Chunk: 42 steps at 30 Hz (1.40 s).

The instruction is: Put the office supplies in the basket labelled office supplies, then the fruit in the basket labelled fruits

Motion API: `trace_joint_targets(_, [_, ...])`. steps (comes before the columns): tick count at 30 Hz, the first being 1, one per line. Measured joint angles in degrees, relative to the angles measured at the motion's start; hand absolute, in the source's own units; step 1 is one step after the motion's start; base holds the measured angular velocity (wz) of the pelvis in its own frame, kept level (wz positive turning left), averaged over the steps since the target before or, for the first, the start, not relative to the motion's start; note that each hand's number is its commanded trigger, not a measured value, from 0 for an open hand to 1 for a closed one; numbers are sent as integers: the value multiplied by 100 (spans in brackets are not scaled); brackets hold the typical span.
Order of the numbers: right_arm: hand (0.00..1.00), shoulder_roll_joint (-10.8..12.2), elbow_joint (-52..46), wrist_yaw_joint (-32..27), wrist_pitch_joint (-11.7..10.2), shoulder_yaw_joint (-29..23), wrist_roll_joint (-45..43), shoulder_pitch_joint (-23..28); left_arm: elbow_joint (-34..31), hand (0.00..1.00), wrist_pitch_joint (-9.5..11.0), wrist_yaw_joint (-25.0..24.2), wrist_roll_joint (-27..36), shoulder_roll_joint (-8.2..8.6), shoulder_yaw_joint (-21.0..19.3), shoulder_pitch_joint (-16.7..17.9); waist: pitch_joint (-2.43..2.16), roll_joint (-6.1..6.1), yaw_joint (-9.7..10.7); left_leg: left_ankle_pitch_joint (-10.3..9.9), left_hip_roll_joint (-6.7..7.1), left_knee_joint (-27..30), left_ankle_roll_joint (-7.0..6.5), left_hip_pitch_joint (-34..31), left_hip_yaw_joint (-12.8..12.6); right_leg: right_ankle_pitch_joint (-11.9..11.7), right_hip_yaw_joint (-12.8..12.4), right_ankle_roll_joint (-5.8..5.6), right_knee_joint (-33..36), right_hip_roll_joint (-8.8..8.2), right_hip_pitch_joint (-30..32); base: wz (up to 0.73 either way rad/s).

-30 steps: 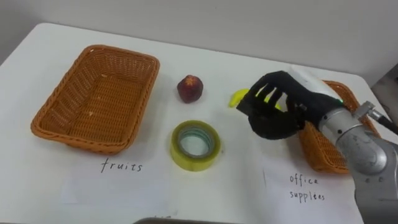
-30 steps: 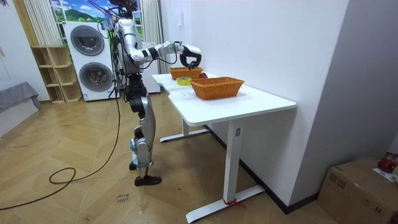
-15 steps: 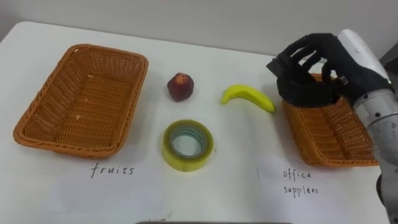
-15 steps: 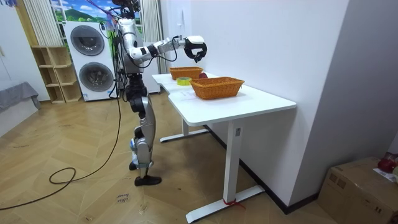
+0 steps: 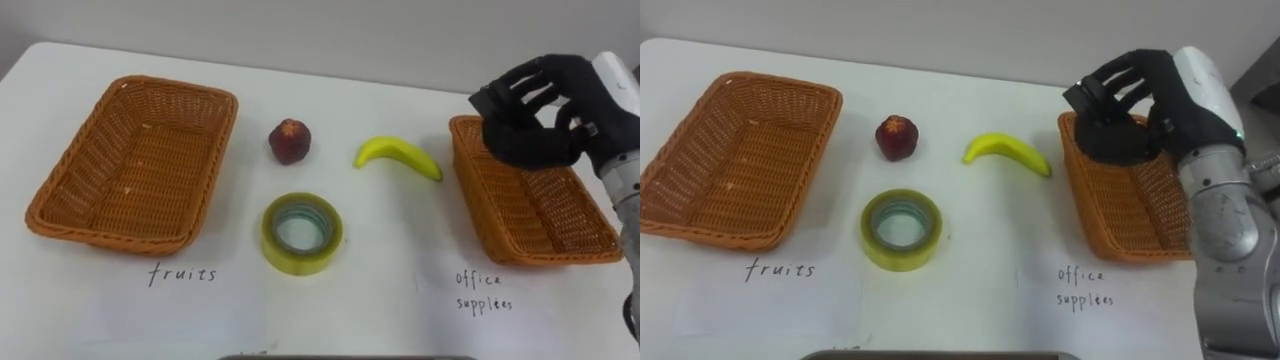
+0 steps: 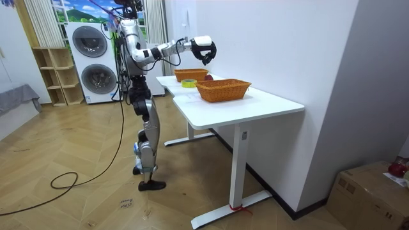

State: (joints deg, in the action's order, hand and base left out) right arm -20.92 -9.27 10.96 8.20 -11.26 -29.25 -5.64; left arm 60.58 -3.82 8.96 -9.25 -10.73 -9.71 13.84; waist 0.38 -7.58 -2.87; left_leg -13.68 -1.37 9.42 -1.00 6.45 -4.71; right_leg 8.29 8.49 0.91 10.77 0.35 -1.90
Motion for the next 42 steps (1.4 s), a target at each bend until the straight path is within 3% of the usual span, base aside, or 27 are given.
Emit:
trace_joint_targets(6, [100, -1, 322, -194, -15, 0, 316, 1, -1, 0, 1, 3, 5, 7, -33, -4, -56, 64, 71, 0, 0, 4, 0, 5, 11, 0, 14, 0, 4, -5, -1, 0])
trace_joint_targets(12, [100, -31, 955, -289, -14, -1, 448, 1, -1, 0, 2, 3, 7, 6, -146, -11, -94, -1, 101, 1, 4, 24, 0, 36, 11, 0, 0, 0, 1, -11, -9, 0])
trace_joint_targets(17, [100, -34, 1152, -431, -15, -1, 554, 1, -1, 0, 3, 3, 28, 5, -143, -58, -63, -53, 107, 2, 1, 29, 0, 30, 11, -3, 3, 4, -1, -10, -13, 0])
trace_joint_targets(19, [100, -34, 1226, -473, -18, -1, 601, 1, -1, 0, 4, 3, 29, 5, -143, -91, -14, -57, 107, 1, 0, 18, 0, 15, 12, -3, 7, 5, -2, -5, -8, 0])
trace_joint_targets(33, [100, -34, 1826, -514, -120, 4, 664, 5, -33, 0, 12, 53, 75, 5, -123, -84, -14, -77, 92, 0, -1, 4, 1, 33, 6, -4, -31, 4, -22, 2, -7, 0])
trace_joint_targets(42, [100, -34, 2175, -408, -118, 5, 656, 6, -31, 0, 9, 47, 73, 20, -116, 2, -7, 22, 101, 0, -3, 5, 1, 19, 3, -5, -32, 5, -1, 2, -6, 0])
